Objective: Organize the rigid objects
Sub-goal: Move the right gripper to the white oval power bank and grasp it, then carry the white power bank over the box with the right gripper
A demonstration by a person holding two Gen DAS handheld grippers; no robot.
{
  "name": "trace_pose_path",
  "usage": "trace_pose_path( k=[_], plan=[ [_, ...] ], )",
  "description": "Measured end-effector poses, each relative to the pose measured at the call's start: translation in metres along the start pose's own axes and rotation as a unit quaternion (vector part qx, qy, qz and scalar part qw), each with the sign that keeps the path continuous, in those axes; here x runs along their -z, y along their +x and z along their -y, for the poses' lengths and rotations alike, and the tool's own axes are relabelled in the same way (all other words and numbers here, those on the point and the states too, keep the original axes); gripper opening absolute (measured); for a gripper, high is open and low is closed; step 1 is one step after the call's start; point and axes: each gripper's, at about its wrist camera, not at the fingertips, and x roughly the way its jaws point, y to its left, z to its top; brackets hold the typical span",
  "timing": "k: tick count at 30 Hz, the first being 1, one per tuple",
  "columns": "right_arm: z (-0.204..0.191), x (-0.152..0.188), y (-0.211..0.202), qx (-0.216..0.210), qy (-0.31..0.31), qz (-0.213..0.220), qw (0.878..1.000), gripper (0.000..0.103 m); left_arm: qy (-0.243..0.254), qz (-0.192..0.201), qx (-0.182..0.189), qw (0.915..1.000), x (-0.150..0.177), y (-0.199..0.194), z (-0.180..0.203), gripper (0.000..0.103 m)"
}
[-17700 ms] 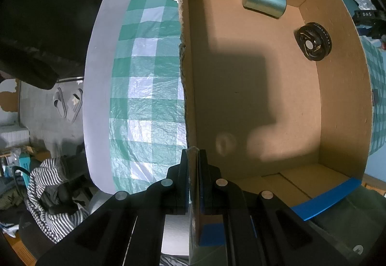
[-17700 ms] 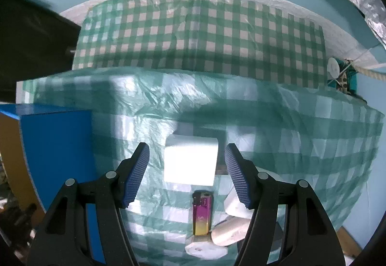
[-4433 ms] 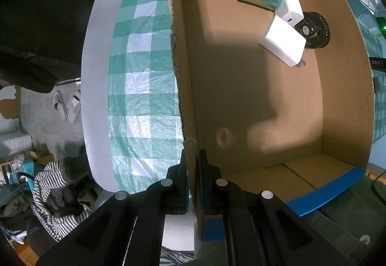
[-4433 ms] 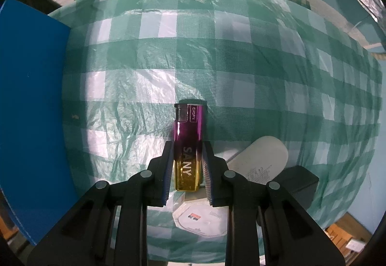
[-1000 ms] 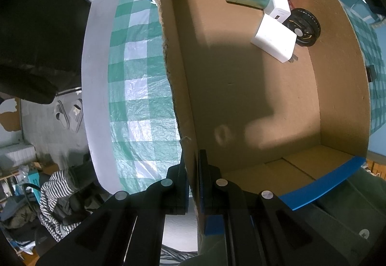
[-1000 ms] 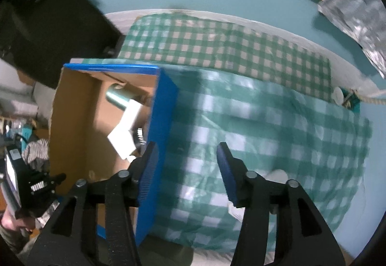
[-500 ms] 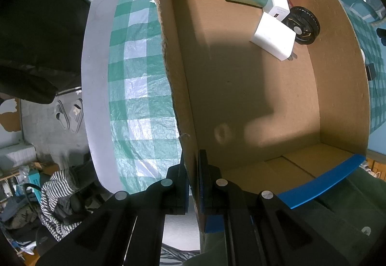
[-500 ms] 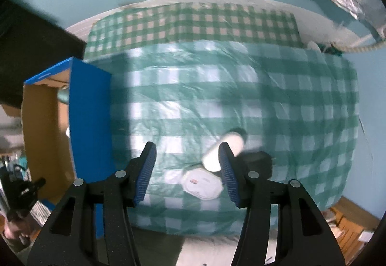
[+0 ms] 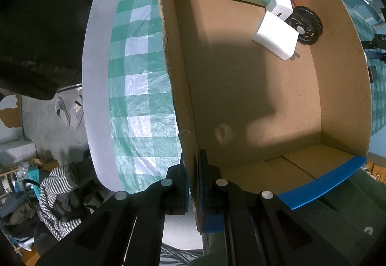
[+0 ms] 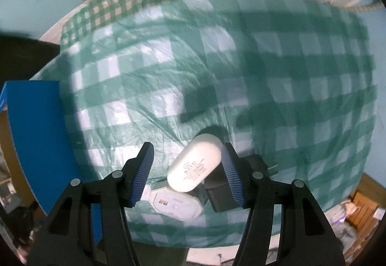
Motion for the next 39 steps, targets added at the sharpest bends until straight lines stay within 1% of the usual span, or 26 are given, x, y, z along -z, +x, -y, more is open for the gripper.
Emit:
trace_pose_path(
  k=[1,4,7,11,14,18,20,21,23,24,25,31,35,36,39],
  plan=[
    [0.001,0.0,0.004,-0.005,0.0,-0.005,1.0,0.059,0.001,-0.001,-0.001,1.0,0.0,0.0,0.0,0.006],
    [0.003,0.0,0.011,0.019,-0.001,-0.012,1.0,0.059,0.001,-0.001,-0.001,1.0,0.0,0.001,-0.001,0.006],
    [0.004,0.005,0.015,0.011,0.007,-0.019,1.0,0.06,0.001,-0.001,-0.002,1.0,0.0,0.001,-0.001,0.006],
    [-0.001,0.009,0.02,0.017,0.003,-0.024,1.0,0.059,0.002,-0.001,-0.002,1.0,0.0,0.001,0.0,0.006],
    [-0.004,0.011,0.024,-0.002,0.008,-0.03,1.0,0.059,0.006,-0.002,-0.002,1.0,0.001,0.0,0.0,0.006],
    [-0.016,0.015,0.022,-0.012,-0.011,-0.015,1.0,0.059,0.007,-0.003,-0.001,1.0,0.001,0.0,0.0,0.006],
    [-0.018,0.014,0.023,-0.007,-0.02,-0.008,1.0,0.059,0.009,-0.003,-0.002,1.0,0.001,0.0,-0.001,0.006],
    [-0.019,0.014,0.024,0.001,-0.022,-0.006,1.0,0.058,0.009,-0.002,-0.001,1.0,0.002,0.0,-0.001,0.006],
    [-0.022,0.015,0.027,0.017,-0.027,-0.002,0.999,0.049,0.009,-0.002,-0.001,1.0,0.002,0.0,0.0,0.006],
    [-0.025,0.016,0.028,0.021,-0.029,0.0,0.999,0.042,0.008,-0.002,0.0,1.0,0.001,0.0,-0.001,0.006],
    [-0.027,0.015,0.029,0.023,-0.031,0.003,0.999,0.038,0.008,-0.002,0.0,1.0,0.001,0.0,-0.001,0.006],
    [-0.036,0.023,0.033,0.042,-0.046,0.016,0.998,0.037,0.008,-0.004,0.002,1.0,0.0,0.0,-0.002,0.006],
    [-0.038,0.024,0.03,0.04,-0.049,0.019,0.998,0.037,0.007,-0.004,0.002,1.0,0.0,0.001,-0.002,0.006],
    [-0.047,0.025,0.031,0.04,-0.051,0.019,0.998,0.037,0.007,-0.004,0.002,1.0,-0.001,0.001,-0.002,0.006],
    [-0.052,0.026,0.023,0.035,-0.06,0.023,0.997,0.037,0.007,-0.004,0.002,1.0,-0.001,0.001,-0.002,0.006]
  ],
)
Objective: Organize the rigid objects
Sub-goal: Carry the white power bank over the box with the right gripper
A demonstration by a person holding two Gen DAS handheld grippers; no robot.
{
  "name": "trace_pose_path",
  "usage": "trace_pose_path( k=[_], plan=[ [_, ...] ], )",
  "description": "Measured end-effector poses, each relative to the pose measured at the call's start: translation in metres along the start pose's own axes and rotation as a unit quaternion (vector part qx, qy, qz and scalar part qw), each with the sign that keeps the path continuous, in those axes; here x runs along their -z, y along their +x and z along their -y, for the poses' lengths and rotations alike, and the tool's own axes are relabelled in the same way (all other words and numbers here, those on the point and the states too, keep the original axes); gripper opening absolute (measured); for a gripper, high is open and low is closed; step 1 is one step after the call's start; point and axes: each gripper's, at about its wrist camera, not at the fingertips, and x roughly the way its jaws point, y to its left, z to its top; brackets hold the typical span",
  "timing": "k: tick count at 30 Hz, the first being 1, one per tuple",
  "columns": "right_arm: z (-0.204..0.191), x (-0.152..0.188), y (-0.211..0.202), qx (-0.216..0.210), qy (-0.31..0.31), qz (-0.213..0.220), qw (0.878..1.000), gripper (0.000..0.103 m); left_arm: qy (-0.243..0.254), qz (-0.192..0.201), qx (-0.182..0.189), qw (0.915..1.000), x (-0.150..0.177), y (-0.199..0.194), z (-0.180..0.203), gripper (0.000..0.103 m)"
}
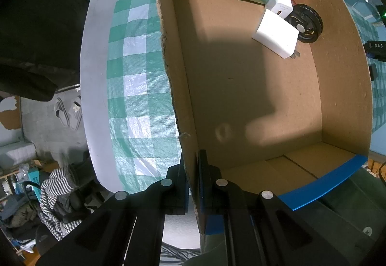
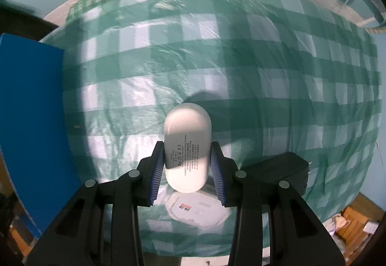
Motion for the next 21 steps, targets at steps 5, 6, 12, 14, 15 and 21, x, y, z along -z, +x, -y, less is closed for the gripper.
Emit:
trace_pose_path(
  k=[5,6,12,14,15,21],
  plan=[
    [-0.011,0.003,-0.018,-0.012,-0.015,0.008,1.0,0.037,0.001,-0.001,0.0,1.0,0.0,0.001,0.0,0.006],
    [-0.013,0.004,-0.022,-0.015,-0.019,0.01,1.0,0.037,0.001,-0.001,0.0,1.0,0.0,0.001,0.0,0.006],
    [-0.034,0.003,-0.043,-0.026,-0.051,0.019,0.998,0.037,0.0,0.001,0.002,1.0,0.0,0.0,0.0,0.006],
    [-0.043,0.002,-0.05,-0.028,-0.061,0.022,0.998,0.037,-0.001,0.001,0.002,1.0,0.0,-0.001,0.0,0.006],
    [-0.047,0.002,-0.053,-0.029,-0.064,0.025,0.997,0.037,-0.001,0.001,0.002,1.0,0.0,-0.001,0.0,0.006],
    [-0.067,0.003,-0.076,-0.034,-0.094,0.04,0.994,0.037,-0.001,0.002,0.002,1.0,0.0,-0.001,-0.001,0.006]
  ],
)
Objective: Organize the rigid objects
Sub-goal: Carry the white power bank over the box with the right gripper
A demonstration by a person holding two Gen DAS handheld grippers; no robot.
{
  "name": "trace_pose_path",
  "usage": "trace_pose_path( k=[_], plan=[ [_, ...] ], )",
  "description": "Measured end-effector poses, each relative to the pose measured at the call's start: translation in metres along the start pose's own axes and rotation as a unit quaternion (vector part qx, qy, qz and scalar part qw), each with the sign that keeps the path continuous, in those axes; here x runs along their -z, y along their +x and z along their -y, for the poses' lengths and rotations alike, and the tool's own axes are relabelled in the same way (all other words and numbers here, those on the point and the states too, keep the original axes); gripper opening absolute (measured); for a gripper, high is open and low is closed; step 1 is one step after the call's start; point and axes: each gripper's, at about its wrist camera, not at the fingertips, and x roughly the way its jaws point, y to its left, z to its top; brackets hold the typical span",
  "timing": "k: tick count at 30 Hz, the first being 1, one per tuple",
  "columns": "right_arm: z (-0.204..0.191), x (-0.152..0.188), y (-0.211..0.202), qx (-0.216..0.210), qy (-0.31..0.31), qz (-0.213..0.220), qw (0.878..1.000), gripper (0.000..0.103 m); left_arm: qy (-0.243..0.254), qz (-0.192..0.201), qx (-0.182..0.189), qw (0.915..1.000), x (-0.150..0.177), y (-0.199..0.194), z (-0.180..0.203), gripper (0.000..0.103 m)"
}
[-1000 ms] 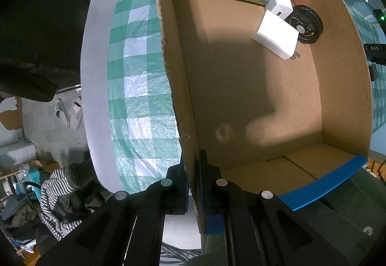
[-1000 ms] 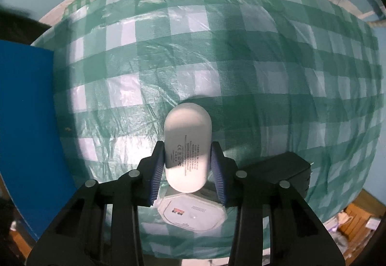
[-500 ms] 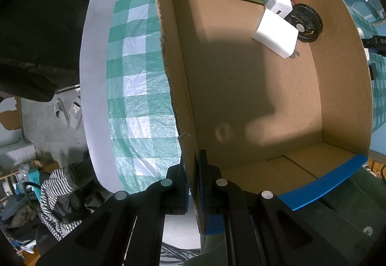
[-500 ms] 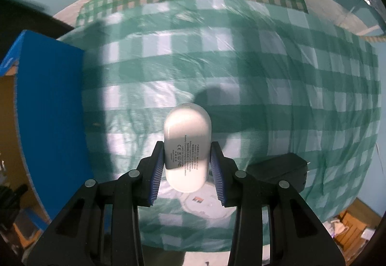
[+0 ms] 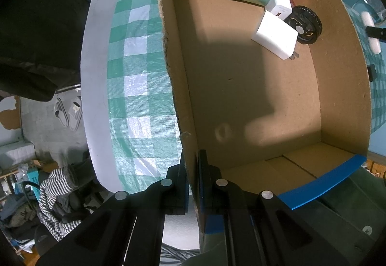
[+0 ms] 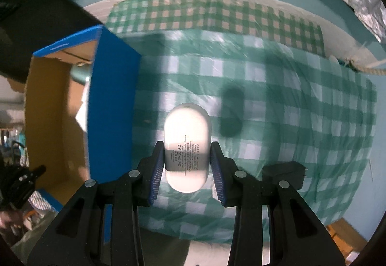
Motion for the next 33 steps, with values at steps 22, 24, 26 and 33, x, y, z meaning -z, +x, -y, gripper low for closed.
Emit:
trace_pose_path(
  k=[22,24,26,33],
  plan=[
    [-0.111,-0.011,-0.034,-0.035,-0.137,0.019,0.99,0.037,-0.003,0.005,0.001,1.0,0.0,0.0,-0.003,0.006],
    [-0.12,-0.011,-0.033,-0.035,-0.147,0.018,0.988,0.037,-0.003,0.005,0.002,1.0,0.001,0.0,-0.004,0.006],
    [-0.129,-0.012,-0.031,-0.035,-0.159,0.017,0.987,0.037,-0.004,0.005,0.002,1.0,0.0,0.0,-0.004,0.006],
    [-0.155,-0.007,-0.012,-0.033,-0.192,0.0,0.981,0.037,-0.004,0.006,0.002,1.0,0.001,-0.001,-0.004,0.006]
  ],
)
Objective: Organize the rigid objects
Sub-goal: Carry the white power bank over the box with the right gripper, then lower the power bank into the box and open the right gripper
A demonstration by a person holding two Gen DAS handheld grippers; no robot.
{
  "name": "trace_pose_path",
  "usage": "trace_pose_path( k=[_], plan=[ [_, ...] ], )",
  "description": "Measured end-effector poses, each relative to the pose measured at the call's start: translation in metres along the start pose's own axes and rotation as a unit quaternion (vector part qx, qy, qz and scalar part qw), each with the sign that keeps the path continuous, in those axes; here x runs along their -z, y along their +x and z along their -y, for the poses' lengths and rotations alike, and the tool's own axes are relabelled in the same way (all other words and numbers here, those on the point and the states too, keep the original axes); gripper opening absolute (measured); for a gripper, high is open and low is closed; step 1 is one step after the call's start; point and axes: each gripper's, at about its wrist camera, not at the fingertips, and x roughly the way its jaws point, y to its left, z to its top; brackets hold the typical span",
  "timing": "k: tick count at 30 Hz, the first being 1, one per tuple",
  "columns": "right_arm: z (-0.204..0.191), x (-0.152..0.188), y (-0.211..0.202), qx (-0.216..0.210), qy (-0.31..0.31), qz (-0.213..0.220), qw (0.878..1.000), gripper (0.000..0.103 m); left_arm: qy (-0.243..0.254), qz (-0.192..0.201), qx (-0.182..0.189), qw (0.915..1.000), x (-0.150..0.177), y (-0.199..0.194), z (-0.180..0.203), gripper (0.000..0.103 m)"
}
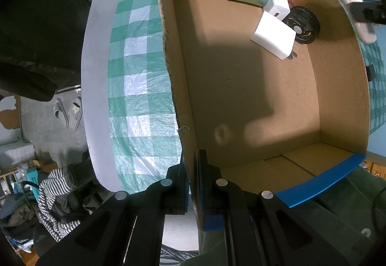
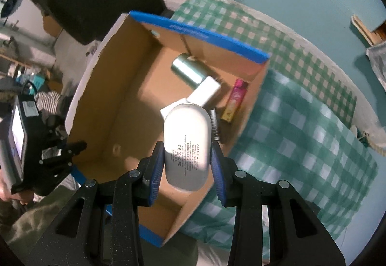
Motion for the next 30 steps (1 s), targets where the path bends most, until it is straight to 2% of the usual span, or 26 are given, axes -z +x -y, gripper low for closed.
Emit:
trace_pose_path(
  k=[13,27,30],
  plan=[
    [-0.011,0.004,0.042,0.025,-0.044,-0.05,0.997,0.037,0.0,-0.003,0.001,1.0,0.001,0.0,0.002,0.006],
    [-0.003,0.009,0.042,0.03,-0.02,-0.051,0.998,0.037,0.002,-0.004,-0.001,1.0,0.0,-0.001,0.005,0.006],
    [0.003,0.008,0.039,0.031,-0.006,-0.044,0.999,0.043,0.001,-0.004,-0.002,1.0,0.001,-0.001,0.005,0.006]
  ],
)
